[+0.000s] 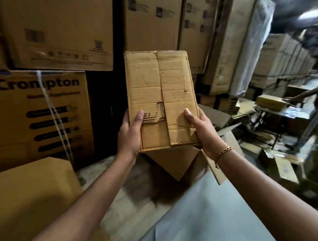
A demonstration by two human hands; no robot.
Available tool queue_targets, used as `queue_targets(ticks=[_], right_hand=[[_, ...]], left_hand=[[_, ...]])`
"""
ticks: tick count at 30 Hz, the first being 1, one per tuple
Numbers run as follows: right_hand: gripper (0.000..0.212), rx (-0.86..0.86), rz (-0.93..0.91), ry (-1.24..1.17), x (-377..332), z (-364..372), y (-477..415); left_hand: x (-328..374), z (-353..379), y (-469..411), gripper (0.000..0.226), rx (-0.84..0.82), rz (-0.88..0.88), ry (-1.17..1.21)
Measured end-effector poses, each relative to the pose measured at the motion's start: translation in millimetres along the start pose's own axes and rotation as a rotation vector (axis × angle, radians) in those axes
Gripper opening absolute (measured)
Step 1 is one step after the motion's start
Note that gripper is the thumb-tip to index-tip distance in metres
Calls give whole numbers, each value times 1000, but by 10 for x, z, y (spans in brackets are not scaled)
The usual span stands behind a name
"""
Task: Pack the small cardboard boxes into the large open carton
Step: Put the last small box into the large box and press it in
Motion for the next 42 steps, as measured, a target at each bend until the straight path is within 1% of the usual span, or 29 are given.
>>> queue_targets(ticks=[2, 3, 6, 8, 12, 15, 19, 23, 27, 28, 31, 33, 36, 40, 42], right_hand=[[59, 50, -25, 10, 36, -333, -187], [60, 72, -43, 21, 43, -498, -297], [65, 145, -70, 40, 51, -990, -691], [65, 178, -68, 50, 54, -1300, -954], [61, 219, -62, 119, 76, -1885, -1462], [49, 215, -63, 157, 127, -2278, -1860], [51, 162, -44, 222, 280, -2756, -2449], [55, 75, -32, 265, 514, -3117, -3074], [64, -54, 17, 294, 756, -3356, -3682], [64, -82, 26, 320, 808, -3396, -3820], [64, -165, 80, 386, 911, -3440, -4226], [72, -232, 145, 438, 980, -3412, -4466], [76, -325, 228, 482, 1130, -3356, -4779], [75, -455, 284, 515, 1313, -3242, -5097], [76, -493, 304, 536, 1396, -3200, -5245]], left_hand=[[-114, 388, -158, 51, -41, 30, 55], [-163, 586, -253, 51, -67, 41, 78], [-296, 1167, -610, 36, -172, 63, 108], [-388, 1509, -888, 34, -234, 50, 127], [-574, 2135, -1424, 52, -355, -43, 125], [-719, 2544, -1762, 58, -426, -95, 90], [-924, 3052, -2118, 65, -480, -99, 1], [-1155, 3448, -2397, 66, -430, -102, -105], [-1402, 3733, -2616, 65, -279, -150, -160], [-1458, 3788, -2650, 71, -239, -172, -163], [-1619, 3869, -2759, 101, -113, -233, -188], [-1704, 3875, -2822, 105, -36, -256, -226], [-1809, 3874, -2935, 92, 6, -277, -283], [-1956, 3845, -3041, 75, -20, -338, -305], [-2027, 3820, -3081, 62, -31, -361, -332]])
Point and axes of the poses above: each hand's wrist, its own y-axis away from the middle knuckle, its own z-axis out of the palm, x = y × z, the point moved 5 cm from there along -y, towards the middle knuckle, and after that the axes turned 11 degrees about y, right-handed, at the moved point
